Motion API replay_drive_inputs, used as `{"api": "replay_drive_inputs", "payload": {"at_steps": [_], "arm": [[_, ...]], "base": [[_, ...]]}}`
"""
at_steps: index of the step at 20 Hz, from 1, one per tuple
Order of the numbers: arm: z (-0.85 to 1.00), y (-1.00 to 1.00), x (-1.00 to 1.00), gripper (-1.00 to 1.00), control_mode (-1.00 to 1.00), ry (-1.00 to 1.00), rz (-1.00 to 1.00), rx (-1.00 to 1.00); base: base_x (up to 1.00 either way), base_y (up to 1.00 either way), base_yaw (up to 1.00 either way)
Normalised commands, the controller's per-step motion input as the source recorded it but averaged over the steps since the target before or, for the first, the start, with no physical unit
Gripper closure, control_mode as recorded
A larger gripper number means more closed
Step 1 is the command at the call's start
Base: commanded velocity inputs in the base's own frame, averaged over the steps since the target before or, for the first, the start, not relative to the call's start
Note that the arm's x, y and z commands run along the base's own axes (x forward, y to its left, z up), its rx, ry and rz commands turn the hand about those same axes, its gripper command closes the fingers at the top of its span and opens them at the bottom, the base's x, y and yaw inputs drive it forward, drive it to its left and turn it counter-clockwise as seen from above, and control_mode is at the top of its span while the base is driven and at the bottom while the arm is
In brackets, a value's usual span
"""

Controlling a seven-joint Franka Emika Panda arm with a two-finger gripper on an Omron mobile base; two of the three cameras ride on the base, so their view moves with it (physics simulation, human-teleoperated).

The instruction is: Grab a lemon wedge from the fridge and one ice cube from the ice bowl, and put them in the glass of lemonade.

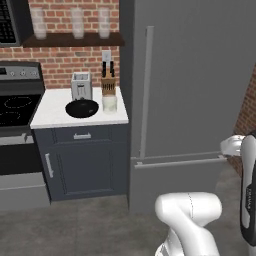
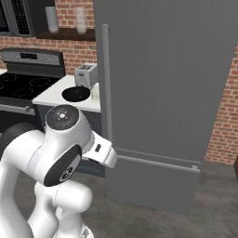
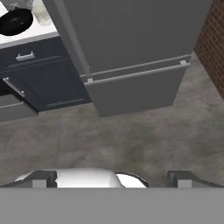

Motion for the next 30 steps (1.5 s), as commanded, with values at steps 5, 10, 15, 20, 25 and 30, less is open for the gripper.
{"api": "replay_drive_inputs", "payload": {"at_steps": [5, 10, 15, 20, 25, 30], "arm": [[0.29, 0.67, 0.36, -1.0, -1.0, -0.15, -0.01, -0.12], [0.28, 0.75, 0.81, -1.0, -1.0, -0.16, 0.0, -0.16], [0.18, 0.05, 0.87, -1.0, -1.0, -0.08, 0.0, -0.03], [0.02, 0.0, 0.85, -1.0, -1.0, 0.0, 0.0, 0.0], [0.0, 0.06, 0.62, -1.0, -1.0, 0.0, 0.0, -0.01], [0.0, 0.0, 0.01, -1.0, -1.0, 0.0, 0.0, 0.0]], "base": [[0.0, 0.0, 0.0], [0.0, 0.0, 0.0], [0.0, 0.0, 0.0], [0.0, 0.0, 0.0], [0.0, 0.0, 0.0], [0.0, 0.0, 0.0]]}}
